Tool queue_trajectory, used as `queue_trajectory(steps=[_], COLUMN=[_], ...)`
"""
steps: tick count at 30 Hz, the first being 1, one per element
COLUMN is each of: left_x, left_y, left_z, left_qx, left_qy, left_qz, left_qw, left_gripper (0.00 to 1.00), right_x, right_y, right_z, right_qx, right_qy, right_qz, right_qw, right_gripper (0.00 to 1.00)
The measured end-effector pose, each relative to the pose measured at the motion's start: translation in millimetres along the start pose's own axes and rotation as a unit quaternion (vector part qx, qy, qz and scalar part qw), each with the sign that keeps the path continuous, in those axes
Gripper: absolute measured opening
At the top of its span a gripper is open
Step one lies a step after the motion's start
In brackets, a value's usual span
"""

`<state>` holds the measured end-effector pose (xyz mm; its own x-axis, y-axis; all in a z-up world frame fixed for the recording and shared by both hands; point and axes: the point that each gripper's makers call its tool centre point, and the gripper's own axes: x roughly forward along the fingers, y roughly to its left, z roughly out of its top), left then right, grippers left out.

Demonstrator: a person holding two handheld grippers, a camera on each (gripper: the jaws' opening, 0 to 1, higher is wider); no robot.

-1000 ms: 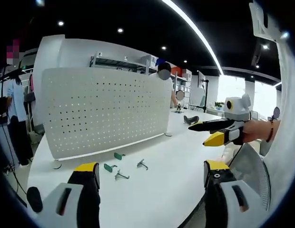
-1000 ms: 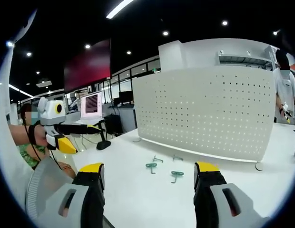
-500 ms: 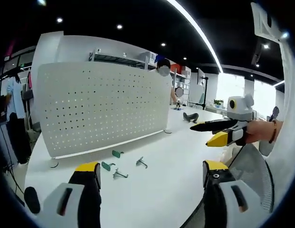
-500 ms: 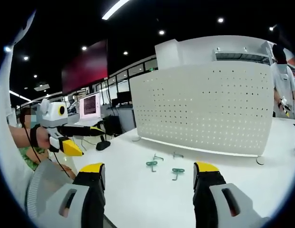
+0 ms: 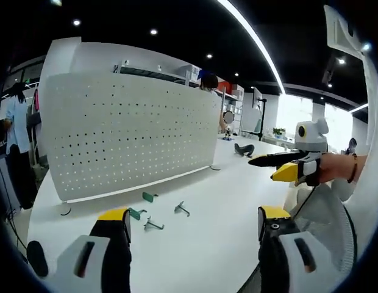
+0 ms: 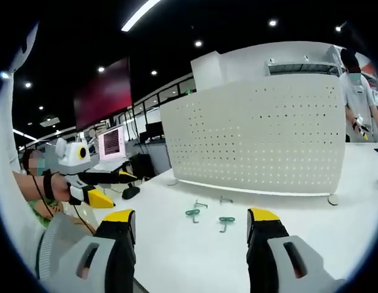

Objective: Insert the hook assembly into the mounting plate slot until the hook locks in place.

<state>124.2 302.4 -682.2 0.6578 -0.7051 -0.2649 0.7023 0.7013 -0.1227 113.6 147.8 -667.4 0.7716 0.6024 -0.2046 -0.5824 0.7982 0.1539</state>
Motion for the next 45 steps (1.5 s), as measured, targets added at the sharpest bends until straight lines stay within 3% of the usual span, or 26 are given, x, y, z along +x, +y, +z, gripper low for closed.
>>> queue_trajectory(steps=[6,20,40,43,45], left_x=[6.8,22.9,40.4,42.8,43.9], left_y=[-1.5,15.0,41.0,46.0,50.3], left_z=[-5.4,-29.5,-56.4,-59.4,-60.5], left_qx=[0.008,0.021,0.019,0.022,0.020], left_qy=[0.012,0.079,0.127,0.133,0.133], left_qz=[-0.010,0.002,0.024,0.030,0.033], left_qw=[0.9999,0.9966,0.9914,0.9904,0.9903], left_gripper=[0.86,0.79,0.65,0.68,0.65], right_x=[-1.5,-1.8,5.5,6.4,6.5], right_y=[-0.5,3.8,14.6,16.5,16.7], right_z=[-1.6,-5.2,-12.0,-12.5,-12.6], right_qx=[-0.003,-0.004,0.008,0.007,0.009], right_qy=[0.004,0.015,0.021,0.022,0.022], right_qz=[-0.002,0.008,0.018,0.020,0.019], right_qw=[1.0000,0.9998,0.9996,0.9995,0.9995], right_gripper=[0.76,0.75,0.73,0.73,0.72])
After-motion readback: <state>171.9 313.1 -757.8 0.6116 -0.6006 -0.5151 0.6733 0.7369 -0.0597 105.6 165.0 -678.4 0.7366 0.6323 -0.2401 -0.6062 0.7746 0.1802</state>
